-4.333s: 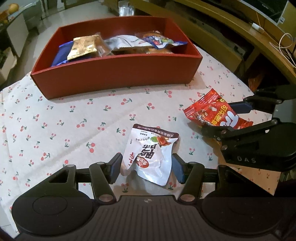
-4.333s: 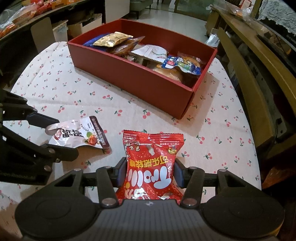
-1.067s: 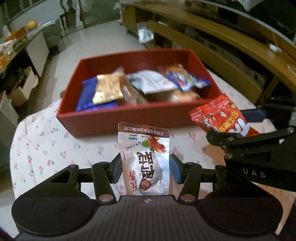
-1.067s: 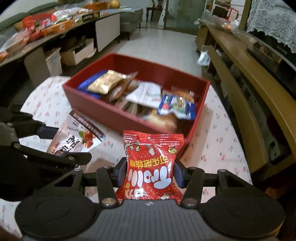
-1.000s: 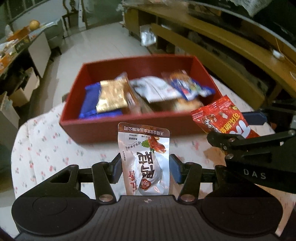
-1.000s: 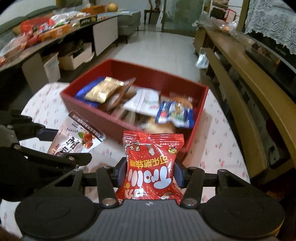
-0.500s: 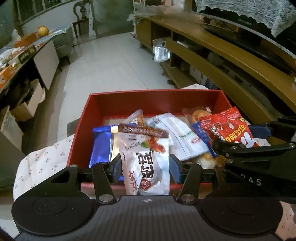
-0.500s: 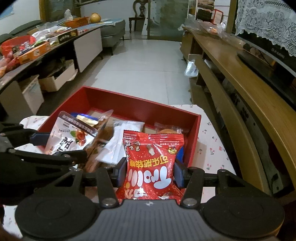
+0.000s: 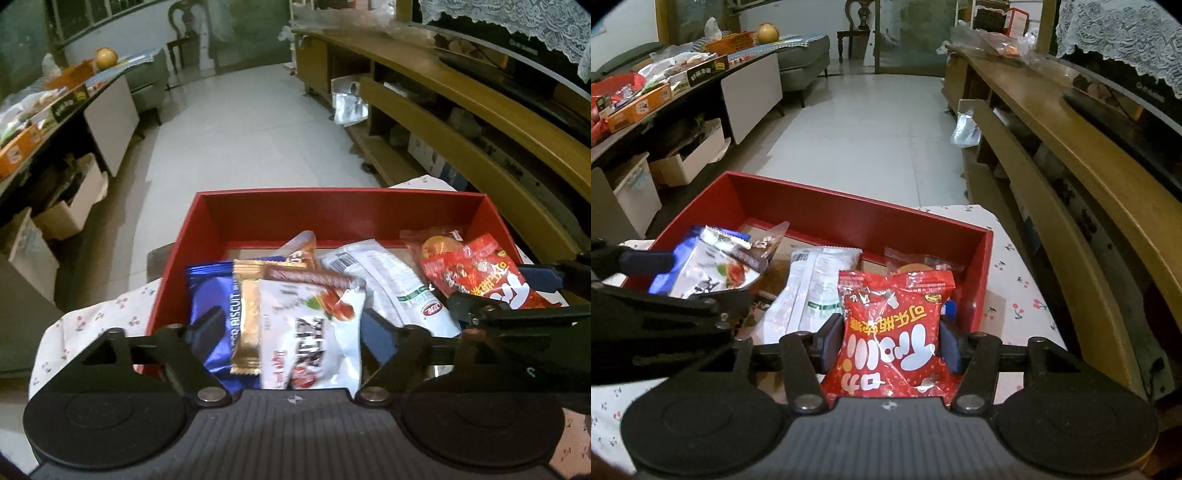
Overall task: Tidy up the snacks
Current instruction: 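Open both tools to drop the white pouch and red bag in the box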
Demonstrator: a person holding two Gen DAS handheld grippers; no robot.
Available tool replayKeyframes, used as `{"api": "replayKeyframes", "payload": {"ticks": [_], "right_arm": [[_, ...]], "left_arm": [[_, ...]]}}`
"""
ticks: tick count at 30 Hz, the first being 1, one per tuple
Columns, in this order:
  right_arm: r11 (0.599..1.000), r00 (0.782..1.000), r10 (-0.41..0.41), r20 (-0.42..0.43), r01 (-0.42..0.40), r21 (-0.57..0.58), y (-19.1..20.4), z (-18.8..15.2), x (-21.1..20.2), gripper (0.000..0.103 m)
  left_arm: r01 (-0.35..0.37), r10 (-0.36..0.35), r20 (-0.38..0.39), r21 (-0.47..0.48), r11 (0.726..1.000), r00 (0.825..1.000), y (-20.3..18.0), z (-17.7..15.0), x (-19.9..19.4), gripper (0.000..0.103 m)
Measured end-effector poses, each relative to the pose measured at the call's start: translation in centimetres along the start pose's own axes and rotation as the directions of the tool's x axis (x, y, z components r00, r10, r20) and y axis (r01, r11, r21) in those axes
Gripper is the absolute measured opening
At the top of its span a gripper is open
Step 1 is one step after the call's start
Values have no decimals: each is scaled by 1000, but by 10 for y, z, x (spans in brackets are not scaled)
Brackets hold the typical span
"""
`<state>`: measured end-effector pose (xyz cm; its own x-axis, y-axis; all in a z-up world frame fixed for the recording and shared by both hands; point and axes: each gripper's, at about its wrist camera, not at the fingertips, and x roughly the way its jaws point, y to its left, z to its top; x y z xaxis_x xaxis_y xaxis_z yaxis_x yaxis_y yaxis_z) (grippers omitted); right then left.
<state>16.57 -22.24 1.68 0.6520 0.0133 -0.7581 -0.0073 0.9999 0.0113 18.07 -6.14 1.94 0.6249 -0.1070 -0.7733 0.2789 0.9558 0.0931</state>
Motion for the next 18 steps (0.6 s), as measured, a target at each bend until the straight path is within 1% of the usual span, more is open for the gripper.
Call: {"api": "replayKeyframes", "payload": {"ticks": [5,7,15,18], "right_arm": [[1000,1000,-6,18,6,-4,4,1,-8,71],[1000,1000,-9,15,9,-3,5,1,-7,71],[1000,1000,-15,19,15,1,5,3,-4,72],[1000,999,-30,18,31,-5,4,3,-4,76]], "left_arm": [[-3,4,25,-8,1000,1000,1,-2,-17,87],[1,-1,30,-9,1000,1000,2,-2,-19,89],[4,-3,34,-18,1000,999,3,0,-16,89],[2,-2,33,-15,1000,999,2,0,-16,89]]}}
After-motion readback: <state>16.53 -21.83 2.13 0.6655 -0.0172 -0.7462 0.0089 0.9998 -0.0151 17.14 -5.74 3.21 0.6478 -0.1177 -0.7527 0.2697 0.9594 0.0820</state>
